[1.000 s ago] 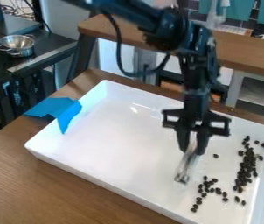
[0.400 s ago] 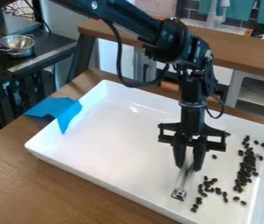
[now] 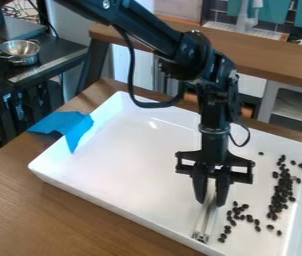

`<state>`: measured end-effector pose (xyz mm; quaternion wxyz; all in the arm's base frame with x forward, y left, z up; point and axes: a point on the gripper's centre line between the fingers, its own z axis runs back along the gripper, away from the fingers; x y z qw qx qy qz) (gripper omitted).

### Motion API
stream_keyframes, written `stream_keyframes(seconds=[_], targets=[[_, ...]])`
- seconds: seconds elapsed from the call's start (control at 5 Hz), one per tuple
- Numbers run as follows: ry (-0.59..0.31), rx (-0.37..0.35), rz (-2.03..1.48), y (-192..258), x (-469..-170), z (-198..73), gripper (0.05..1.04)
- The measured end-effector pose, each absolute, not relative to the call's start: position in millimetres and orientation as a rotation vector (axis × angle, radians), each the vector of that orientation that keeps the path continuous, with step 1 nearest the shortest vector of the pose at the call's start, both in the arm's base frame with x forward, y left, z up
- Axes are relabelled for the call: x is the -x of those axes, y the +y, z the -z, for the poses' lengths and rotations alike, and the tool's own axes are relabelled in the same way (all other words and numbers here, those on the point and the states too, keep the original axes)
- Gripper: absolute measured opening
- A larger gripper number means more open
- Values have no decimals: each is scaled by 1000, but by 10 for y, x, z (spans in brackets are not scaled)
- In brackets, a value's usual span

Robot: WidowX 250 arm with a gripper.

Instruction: Sweep into pile

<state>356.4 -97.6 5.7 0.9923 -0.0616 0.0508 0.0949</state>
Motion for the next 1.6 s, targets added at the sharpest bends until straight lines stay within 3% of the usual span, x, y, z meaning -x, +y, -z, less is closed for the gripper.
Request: stream_keyframes(seconds=[1.6], targets=[[52, 165, -262, -1644, -3778, -87, 328]])
